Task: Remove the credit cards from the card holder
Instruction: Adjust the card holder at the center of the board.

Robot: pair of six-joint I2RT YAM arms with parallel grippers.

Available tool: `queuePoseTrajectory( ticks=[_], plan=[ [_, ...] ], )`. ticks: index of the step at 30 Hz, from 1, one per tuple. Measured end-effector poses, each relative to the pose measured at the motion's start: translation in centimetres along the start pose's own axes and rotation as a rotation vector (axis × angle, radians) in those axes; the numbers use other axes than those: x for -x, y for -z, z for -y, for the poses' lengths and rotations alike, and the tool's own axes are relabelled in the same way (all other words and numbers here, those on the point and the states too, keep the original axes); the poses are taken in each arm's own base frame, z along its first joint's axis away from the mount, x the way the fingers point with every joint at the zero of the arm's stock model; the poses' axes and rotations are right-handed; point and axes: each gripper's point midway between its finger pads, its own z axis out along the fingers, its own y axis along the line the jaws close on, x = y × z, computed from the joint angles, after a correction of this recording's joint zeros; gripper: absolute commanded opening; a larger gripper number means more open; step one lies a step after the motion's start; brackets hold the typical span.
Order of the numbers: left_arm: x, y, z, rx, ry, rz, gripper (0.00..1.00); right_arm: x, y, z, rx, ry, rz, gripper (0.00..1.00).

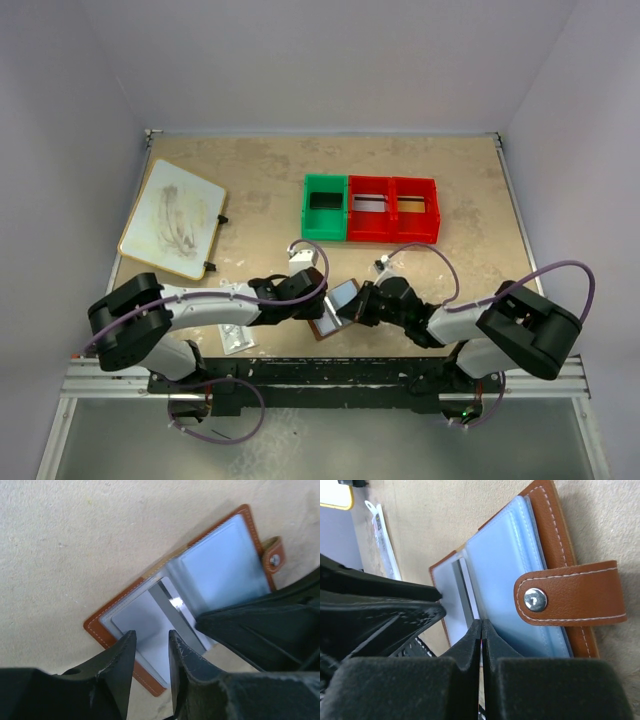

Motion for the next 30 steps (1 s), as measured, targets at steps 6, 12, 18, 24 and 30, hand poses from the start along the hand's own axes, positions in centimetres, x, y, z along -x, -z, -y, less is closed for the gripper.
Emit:
queuePoseTrajectory(
  ticks=[6,12,18,24,30],
  plan=[
    [-0.62,-0.63,-0.52,0.036,-0.016,-0.023,0.25,0.11,0.10,0.10,0.001,-0.023,0.013,0.00],
    [-0.65,-0.61,-0.71,0.050,-0.028,-0.025,0.23,0.23,0.20,0.06,0.001,-0.026,0.019,0.11],
    [-0.71,-0.58,-0.80,0.056,-0.033,-0.026,0.22,0.27,0.25,-0.15,0.007,-0.010,0.017,0.18],
    [-0.66,-0.57,-0.89,0.062,-0.035,-0.022,0.20,0.08,-0.37,-0.55,0.019,0.033,-0.009,0.15],
    [-0.48,-0.56,-1.01,0.068,-0.036,-0.012,0.20,-0.32,-0.47,-0.73,0.041,0.069,-0.031,0.04]
  ],
)
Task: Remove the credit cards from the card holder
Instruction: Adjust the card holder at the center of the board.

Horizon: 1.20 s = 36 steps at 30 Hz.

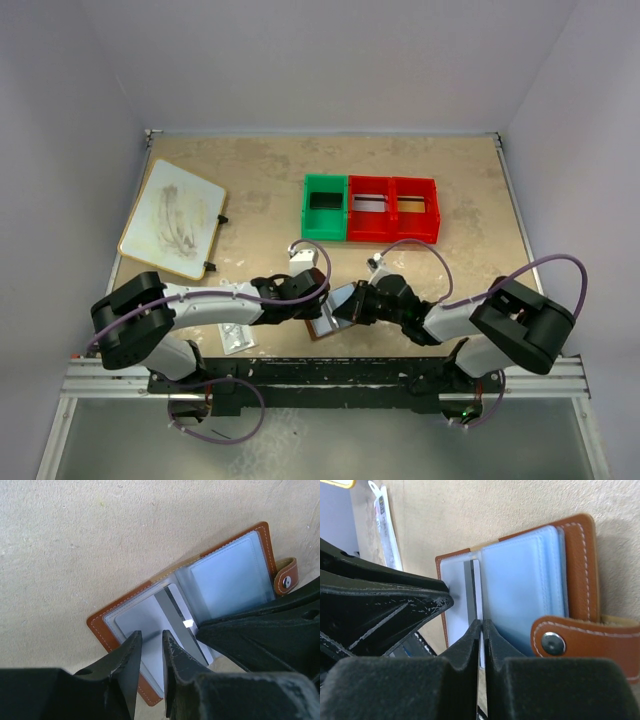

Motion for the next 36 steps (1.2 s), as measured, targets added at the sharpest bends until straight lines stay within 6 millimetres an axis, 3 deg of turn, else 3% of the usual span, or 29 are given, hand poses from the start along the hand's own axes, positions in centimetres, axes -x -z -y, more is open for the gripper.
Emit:
queuePoseTrajectory(
  ticks=[2,9,15,24,36],
  plan=[
    [0.0,0.0,-0.1,0.003,-0.001,-0.001,0.20,-0.2,0.0,-0.1,0.006,0.009,-0.010,0.00],
    [0.1,0.8,-0.2,0.003,-0.001,-0.001,0.28,-0.3,0.1,0.0,0.004,0.010,-0.015,0.00],
    [0.8,2.1,0.3,-0.032,0.009,0.015,0.28,-0.3,0.1,0.0,0.003,0.010,-0.015,0.00],
    [-1.4,1.1,0.0,-0.017,-0.023,-0.056,0.22,-0.3,-0.1,0.1,-0.004,-0.005,-0.019,0.00],
    [-1.5,0.8,-0.5,0.008,-0.032,-0.020,0.15,0.0,0.0,-0.4,0.007,-0.010,-0.008,0.19]
  ],
)
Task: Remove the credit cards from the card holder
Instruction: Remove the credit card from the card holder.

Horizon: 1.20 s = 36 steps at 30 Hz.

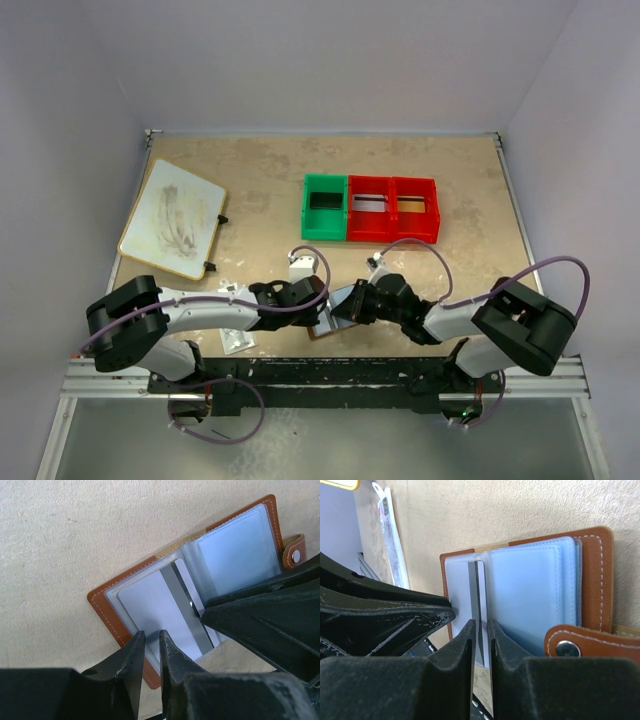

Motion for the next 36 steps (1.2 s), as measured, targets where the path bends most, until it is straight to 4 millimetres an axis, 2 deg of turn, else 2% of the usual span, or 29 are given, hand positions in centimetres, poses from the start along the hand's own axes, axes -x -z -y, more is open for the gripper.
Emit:
queuePoseTrajectory(
  ticks=[9,13,16,24,33,36],
  plan=[
    [0.1,-0.1,0.1,-0.007,0.002,0.014,0.14,0.3,-0.6,-0.1,-0.008,0.010,-0.005,0.19],
    [0.1,-0.1,0.0,-0.004,0.001,0.017,0.13,0.5,-0.8,-0.2,0.000,0.011,0.001,0.11],
    [0.1,-0.1,-0.1,0.003,-0.001,0.019,0.13,0.7,-0.8,-0.3,0.005,0.010,0.007,0.00],
    [0.1,-0.1,-0.4,0.012,-0.004,0.021,0.13,1.0,-0.5,-0.8,0.014,-0.002,0.018,0.00],
    [0.3,-0.2,-0.3,0.012,-0.002,0.030,0.13,2.6,1.5,-1.6,0.045,-0.023,0.085,0.00],
    [0.3,-0.2,-0.3,0.014,-0.003,0.031,0.13,2.8,1.7,-1.1,0.024,-0.029,0.093,0.12]
  ],
)
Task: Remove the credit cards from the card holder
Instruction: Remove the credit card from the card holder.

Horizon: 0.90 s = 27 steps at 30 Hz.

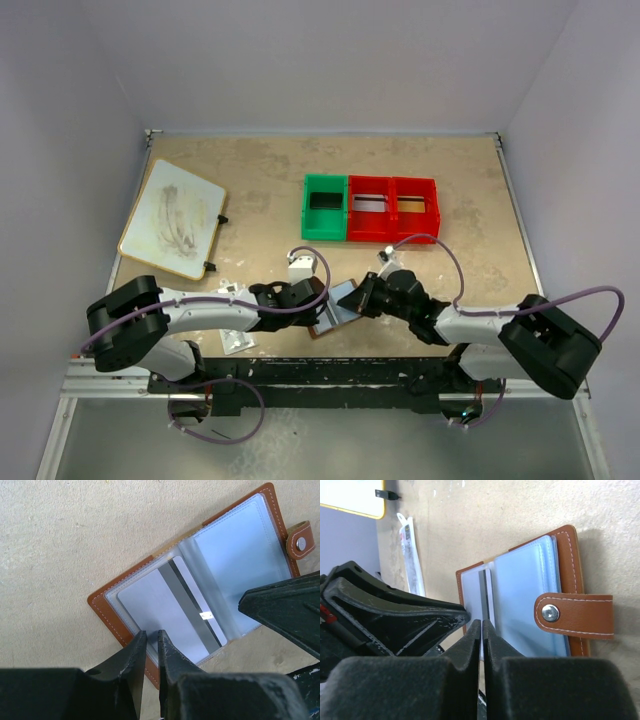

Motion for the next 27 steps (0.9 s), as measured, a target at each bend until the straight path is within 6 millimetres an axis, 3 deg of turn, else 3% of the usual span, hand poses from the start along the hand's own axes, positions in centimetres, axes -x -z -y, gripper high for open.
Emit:
queuePoseTrajectory(
  ticks=[6,11,18,27],
  plan=[
    [0.0,0.0,0.0,0.001,0.000,0.000,0.12,-0.7,-0.1,0.8,-0.023,0.010,-0.033,0.23],
    [0.0,0.0,0.1,-0.001,-0.003,0.003,0.12,-2.1,-0.5,1.9,-0.038,0.021,-0.094,0.25],
    [0.0,0.0,0.0,0.001,-0.003,0.006,0.12,-3.0,-1.4,1.5,0.020,0.023,-0.143,0.25],
    [0.3,0.0,-0.6,0.030,-0.011,0.022,0.12,-3.2,-2.5,1.2,0.077,-0.005,-0.150,0.00]
  ],
)
